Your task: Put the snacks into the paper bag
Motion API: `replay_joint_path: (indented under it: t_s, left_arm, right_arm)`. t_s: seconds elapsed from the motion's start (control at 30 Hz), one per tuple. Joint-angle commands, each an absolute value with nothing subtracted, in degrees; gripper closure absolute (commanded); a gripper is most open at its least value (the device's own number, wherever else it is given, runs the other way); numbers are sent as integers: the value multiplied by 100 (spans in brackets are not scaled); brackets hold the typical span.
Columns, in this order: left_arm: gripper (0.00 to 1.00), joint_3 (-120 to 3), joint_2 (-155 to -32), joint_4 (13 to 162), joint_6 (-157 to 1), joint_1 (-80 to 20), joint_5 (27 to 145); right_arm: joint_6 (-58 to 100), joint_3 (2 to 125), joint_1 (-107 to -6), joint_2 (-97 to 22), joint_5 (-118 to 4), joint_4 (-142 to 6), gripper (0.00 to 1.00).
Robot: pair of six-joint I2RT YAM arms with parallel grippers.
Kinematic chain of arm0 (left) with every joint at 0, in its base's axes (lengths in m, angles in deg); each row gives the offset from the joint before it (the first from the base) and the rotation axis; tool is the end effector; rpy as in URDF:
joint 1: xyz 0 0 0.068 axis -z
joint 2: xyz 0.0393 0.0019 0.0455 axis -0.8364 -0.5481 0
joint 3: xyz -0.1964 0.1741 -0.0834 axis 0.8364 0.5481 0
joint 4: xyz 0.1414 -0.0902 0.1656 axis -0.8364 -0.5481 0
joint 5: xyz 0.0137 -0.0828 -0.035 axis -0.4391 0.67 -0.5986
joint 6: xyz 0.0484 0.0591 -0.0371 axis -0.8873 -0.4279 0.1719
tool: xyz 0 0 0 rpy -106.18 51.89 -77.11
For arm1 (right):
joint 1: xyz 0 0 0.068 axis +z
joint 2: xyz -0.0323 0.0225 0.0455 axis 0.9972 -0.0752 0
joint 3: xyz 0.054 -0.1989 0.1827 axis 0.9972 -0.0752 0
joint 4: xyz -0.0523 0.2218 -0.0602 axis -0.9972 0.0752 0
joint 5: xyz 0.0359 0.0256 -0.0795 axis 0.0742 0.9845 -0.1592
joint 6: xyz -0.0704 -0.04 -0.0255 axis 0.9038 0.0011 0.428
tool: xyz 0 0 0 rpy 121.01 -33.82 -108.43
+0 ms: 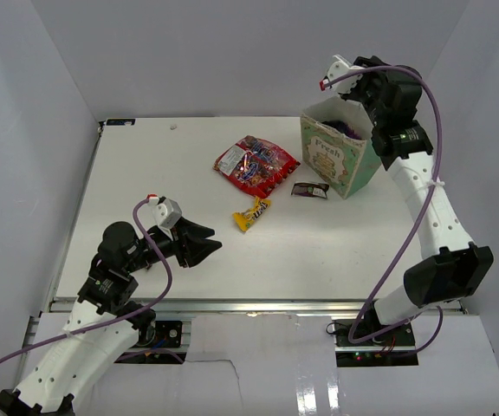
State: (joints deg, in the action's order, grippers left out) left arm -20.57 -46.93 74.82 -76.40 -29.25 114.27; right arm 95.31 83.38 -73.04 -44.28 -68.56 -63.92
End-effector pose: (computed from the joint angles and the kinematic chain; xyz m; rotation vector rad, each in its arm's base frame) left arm 0.0947 -0.0996 0.3109 0.7148 1.5966 -1.0549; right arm 0.3555 0.0741 0.4802 -0.9555 1.2331 -0.8187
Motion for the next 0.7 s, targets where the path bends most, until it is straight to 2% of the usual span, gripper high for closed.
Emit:
replay_joint_path:
  t_s: [0.0,0.27,0.37,0.4,0.47,0.5,0.57,0.6,0.67]
  left_arm:
    - [46,-2030,-4705,7541,-7621,-2925,11452]
    - [46,-2021,-4705,7524,-7612,-2925,11399]
    - [46,-2021,-4731,7506,-7612,-2925,11338]
    - [46,-2021,-4740,7489,-7603,-2925,11268]
    - [43,-2030,-4758,7454,-7603,-2925,11171]
    - [41,-2030,-4758,7419,-7595,-2925,11031]
    - [36,-2039,-4749,7375,-7586,-2925,10846]
    - [29,-2039,-4749,7322,-7586,-2925,10637]
    - [27,-2047,-4758,7278,-7586,-2925,10460]
  right_arm:
    - [9651,8339,-7294,-4157,-6818,-6850,55]
    - [9222,8820,-7277,-3955,-6362,-6035,44]
    - [8589,9496,-7233,-3894,-5415,-4797,33]
    - [8310,9630,-7189,-3867,-4689,-4089,26]
    - [8158,9928,-7110,-3876,-3948,-3277,23]
    - [8175,9930,-7023,-3902,-3056,-2855,21]
    - [8070,9512,-6865,-3902,-2218,-2036,20]
    - [8087,9265,-6777,-3902,-1969,-1816,14]
    - [8358,8606,-6487,-3859,-1520,-1569,7]
